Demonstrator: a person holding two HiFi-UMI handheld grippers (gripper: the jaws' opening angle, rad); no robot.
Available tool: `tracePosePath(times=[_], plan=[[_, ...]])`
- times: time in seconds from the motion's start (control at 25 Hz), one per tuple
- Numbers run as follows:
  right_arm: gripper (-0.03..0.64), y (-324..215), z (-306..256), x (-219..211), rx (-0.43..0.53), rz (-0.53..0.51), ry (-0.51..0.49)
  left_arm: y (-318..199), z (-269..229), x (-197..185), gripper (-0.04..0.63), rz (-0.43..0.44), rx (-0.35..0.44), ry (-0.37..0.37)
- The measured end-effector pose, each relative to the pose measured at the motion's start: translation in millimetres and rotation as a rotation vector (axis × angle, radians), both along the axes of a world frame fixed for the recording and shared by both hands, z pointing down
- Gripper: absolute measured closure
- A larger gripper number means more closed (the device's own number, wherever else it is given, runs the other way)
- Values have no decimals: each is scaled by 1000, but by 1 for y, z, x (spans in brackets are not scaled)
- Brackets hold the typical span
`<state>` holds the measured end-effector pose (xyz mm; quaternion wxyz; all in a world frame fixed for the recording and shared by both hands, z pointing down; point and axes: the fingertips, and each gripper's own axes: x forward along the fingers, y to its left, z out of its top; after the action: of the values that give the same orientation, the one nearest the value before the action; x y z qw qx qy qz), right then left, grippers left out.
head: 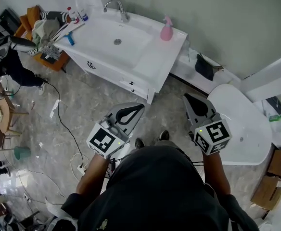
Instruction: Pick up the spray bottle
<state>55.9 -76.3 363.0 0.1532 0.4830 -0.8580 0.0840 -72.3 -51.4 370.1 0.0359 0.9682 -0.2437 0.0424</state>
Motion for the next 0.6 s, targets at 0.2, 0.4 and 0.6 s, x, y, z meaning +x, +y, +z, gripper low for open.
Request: tracePosePath(times=[0.2, 0.4, 0.6], plan=[[606, -22, -1, 3, -4, -57, -15, -14, 0, 6, 591, -57, -17, -11], [606, -44, 2, 19, -17, -100, -7, -30, -1, 28, 592, -88, -26, -5], [606, -61, 5, 33, -27, -127, -12, -42, 1, 48, 591, -102, -35, -6]])
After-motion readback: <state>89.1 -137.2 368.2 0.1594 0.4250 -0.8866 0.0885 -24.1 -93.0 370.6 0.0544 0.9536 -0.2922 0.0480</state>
